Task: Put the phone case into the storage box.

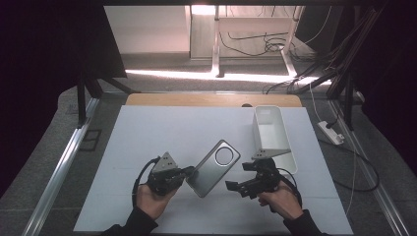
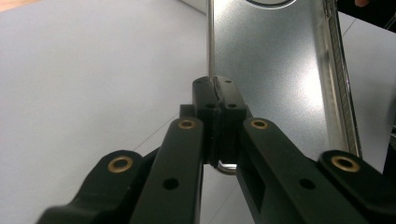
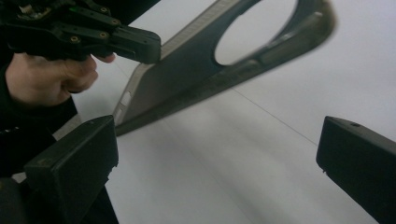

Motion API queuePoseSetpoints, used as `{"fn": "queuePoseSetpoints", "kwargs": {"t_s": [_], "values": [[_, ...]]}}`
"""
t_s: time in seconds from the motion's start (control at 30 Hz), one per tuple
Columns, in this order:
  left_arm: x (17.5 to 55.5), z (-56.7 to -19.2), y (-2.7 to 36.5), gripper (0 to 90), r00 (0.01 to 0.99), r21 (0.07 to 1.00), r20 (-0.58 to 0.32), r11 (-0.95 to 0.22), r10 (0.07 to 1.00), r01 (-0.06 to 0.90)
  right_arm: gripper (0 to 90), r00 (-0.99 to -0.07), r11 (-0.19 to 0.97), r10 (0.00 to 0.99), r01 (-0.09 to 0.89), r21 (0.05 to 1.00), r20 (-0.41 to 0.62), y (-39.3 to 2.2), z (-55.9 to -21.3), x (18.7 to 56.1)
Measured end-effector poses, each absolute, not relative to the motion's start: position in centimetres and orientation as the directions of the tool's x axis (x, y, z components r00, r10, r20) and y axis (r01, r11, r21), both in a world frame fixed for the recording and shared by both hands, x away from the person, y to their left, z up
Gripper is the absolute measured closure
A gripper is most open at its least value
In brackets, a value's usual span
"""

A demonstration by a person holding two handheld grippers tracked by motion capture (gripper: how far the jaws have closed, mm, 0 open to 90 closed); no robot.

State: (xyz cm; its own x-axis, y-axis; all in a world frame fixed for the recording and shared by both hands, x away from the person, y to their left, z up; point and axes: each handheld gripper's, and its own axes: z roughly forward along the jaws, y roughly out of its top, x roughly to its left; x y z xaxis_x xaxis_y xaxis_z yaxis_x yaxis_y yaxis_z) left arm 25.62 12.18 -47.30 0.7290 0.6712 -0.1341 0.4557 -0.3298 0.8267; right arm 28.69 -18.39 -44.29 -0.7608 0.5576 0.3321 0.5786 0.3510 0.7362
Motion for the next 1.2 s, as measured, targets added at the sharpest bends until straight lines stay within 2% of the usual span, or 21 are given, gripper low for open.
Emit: {"fn": "queuePoseSetpoints", "kwargs": {"t_s": [0.2, 0.53, 0.73, 0.87, 1.13, 1.2], "values": [[25.5, -47.3, 11.8, 89.3, 0.734, 0.825, -0.121, -0.344, 0.668, 0.449, 0.0, -0.765, 0.358, 0.536, 0.589, 0.724, 0.357, -17.1, -44.3, 29.2], [25.4, -47.0, 12.0, 89.3, 0.725, 0.836, -0.113, -0.330, 0.680, 0.439, 0.0, -0.741, 0.357, 0.561, 0.619, 0.700, 0.369, -15.4, -44.5, 29.9], [25.2, -46.8, 11.9, 89.3, 0.726, 0.840, -0.105, -0.331, 0.680, 0.431, 0.3, -0.702, 0.306, 0.546, 0.675, 0.672, 0.457, -15.0, -44.5, 30.5], [25.2, -46.8, 11.8, 89.3, 0.725, 0.841, -0.097, -0.333, 0.681, 0.426, 0.7, -0.690, 0.298, 0.552, 0.688, 0.662, 0.469, -14.6, -44.7, 30.7], [25.1, -46.7, 11.6, 89.3, 0.726, 0.844, -0.091, -0.334, 0.681, 0.420, 11.4, -0.673, 0.295, 0.569, 0.703, 0.647, 0.472, -14.4, -45.0, 30.9], [25.1, -46.7, 11.6, 89.3, 0.728, 0.846, -0.091, -0.333, 0.680, 0.417, 18.6, -0.674, 0.290, 0.562, 0.704, 0.648, 0.480, -14.3, -45.0, 30.9]]}}
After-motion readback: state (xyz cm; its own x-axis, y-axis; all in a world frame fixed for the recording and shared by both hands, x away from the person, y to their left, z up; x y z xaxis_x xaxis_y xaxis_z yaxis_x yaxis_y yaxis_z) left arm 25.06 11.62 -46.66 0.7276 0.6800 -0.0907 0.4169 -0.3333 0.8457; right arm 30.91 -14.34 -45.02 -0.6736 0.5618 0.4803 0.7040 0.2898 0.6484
